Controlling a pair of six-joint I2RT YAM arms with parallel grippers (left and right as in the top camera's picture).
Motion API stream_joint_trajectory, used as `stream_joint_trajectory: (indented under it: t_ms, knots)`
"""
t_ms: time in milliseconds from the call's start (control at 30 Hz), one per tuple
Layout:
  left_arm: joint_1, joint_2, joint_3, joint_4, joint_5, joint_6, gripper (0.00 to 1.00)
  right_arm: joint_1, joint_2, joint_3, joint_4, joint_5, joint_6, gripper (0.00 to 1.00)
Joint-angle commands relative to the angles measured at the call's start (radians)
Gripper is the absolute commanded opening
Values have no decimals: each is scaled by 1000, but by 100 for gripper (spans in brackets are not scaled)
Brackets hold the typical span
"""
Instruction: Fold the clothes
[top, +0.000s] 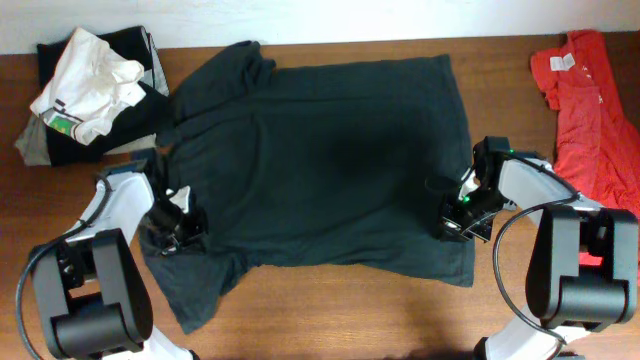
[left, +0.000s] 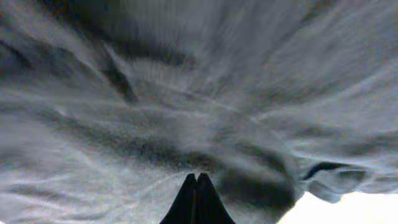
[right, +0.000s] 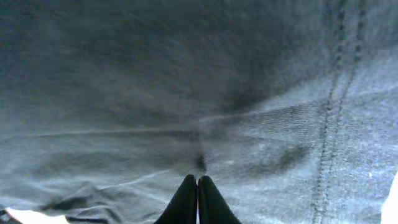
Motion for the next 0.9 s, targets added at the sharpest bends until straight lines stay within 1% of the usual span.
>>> stream_joint_trajectory:
  t_ms: [0,100,133,233,300,333,433,533,600,733,767,800,833,867]
  knots:
    - [5,0,-68,28,10,-48,0,-2,0,-51,39,26,95,4]
    - [16,0,-70,28,2,-114,0,-23,0,-102,87,33,147,4]
    - [31,0,-70,29,-2,-117,1,-40,0,-106,91,36,147,4]
    - [106,0,-71,28,-66,-163,1,-143,0,-108,95,53,143,4]
    - [162,0,-71,34,-69,-162,0,-189,0,-107,105,53,106,4]
    - [188,0,-71,49,-79,-162,1,-209,0,-107,115,84,97,4]
    - [214,0,-71,93,-88,-162,0,-223,0,-71,119,98,92,4]
    - [214,0,-64,121,-124,-162,1,-223,0,17,104,97,93,5]
    - [218,0,-14,117,-135,-163,1,-224,0,108,45,97,93,4]
    - [215,-22,171,-28,-136,-162,1,-223,-2,344,-151,97,69,4]
    - [214,-51,217,-58,-136,-162,4,-222,-2,406,-197,97,65,4]
    - [213,-91,248,-75,-140,-161,13,-222,-2,478,-253,97,63,4]
    - [213,-131,262,-74,-147,-161,38,-222,-3,515,-282,97,59,4]
    - [213,-167,269,-69,-146,-162,65,-217,-3,544,-298,72,-2,10]
